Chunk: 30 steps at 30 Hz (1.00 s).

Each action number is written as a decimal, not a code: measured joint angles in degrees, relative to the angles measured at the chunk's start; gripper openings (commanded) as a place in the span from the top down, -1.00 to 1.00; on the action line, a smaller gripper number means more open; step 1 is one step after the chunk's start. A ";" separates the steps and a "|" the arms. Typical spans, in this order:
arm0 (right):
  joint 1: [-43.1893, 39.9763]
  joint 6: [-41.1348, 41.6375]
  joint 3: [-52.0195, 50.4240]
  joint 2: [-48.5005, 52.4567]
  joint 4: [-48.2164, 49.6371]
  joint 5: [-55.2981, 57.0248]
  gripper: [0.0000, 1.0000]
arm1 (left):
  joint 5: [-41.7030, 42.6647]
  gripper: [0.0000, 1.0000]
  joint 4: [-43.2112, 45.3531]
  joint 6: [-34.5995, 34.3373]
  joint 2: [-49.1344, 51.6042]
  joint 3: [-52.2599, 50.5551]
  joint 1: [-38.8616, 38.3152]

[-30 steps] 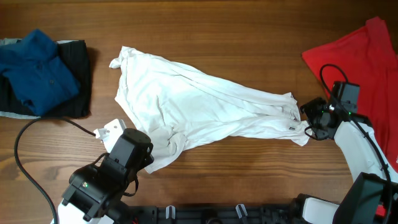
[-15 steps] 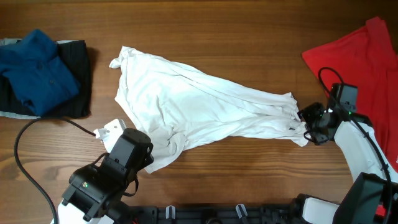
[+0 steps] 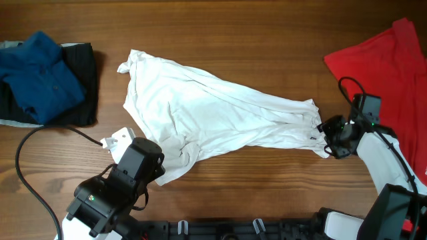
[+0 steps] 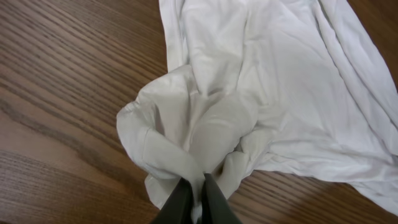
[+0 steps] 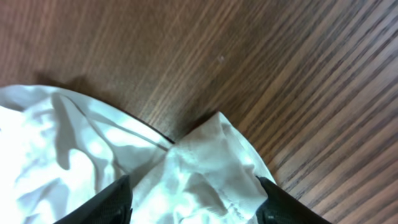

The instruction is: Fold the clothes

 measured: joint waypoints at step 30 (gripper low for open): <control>0.02 -5.66 4.17 -1.49 -9.07 -2.43 0.91 | -1.33 0.92 -0.04 0.07 0.02 0.15 0.00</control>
